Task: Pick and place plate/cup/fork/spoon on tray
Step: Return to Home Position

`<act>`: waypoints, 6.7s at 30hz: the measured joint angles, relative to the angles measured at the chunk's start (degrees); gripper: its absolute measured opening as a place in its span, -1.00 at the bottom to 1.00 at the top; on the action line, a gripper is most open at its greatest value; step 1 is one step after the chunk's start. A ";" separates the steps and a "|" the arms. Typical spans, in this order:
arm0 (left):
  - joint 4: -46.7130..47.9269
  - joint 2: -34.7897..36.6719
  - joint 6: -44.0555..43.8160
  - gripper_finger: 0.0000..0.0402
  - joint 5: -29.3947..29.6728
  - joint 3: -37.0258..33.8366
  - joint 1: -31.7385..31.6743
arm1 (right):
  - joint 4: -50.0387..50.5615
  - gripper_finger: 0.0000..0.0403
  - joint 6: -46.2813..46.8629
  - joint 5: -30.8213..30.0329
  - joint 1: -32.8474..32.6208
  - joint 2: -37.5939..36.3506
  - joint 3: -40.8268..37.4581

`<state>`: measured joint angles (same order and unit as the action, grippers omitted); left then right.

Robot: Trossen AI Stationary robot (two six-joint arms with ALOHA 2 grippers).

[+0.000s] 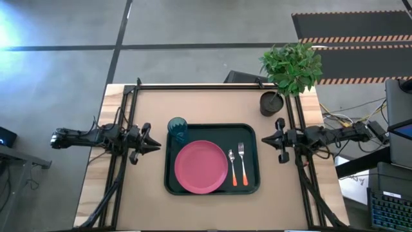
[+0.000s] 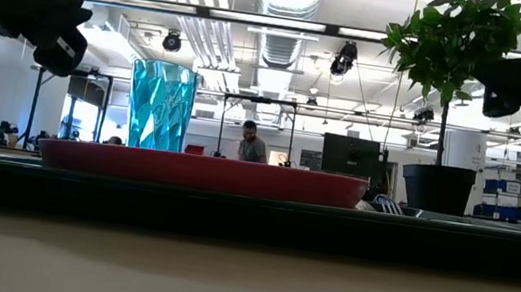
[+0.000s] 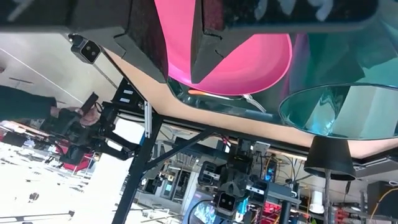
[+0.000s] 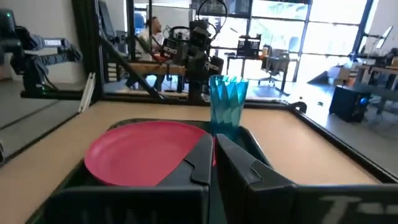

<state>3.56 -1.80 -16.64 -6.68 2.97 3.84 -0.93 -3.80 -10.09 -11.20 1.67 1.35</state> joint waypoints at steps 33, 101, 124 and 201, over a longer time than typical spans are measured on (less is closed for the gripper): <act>-0.36 -0.59 11.43 -0.74 0.37 -0.77 0.00 | 1.28 -0.96 -5.79 -1.90 -0.01 9.44 0.32; -4.58 -1.16 15.56 -0.74 -0.92 -1.15 0.00 | 0.09 -0.96 -14.17 -6.44 -0.02 -1.49 0.08; -4.60 -1.16 15.58 -0.74 -0.96 -1.06 0.00 | -0.52 -0.96 -14.20 -6.46 -0.02 -0.04 -0.02; -4.61 -1.16 15.58 -0.74 -1.01 -1.01 -0.02 | -0.66 -0.96 -14.20 -6.46 -0.02 -0.09 0.02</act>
<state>-1.05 -2.96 -1.06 -7.68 1.96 3.81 -1.58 -18.00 -16.56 -11.22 1.59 1.37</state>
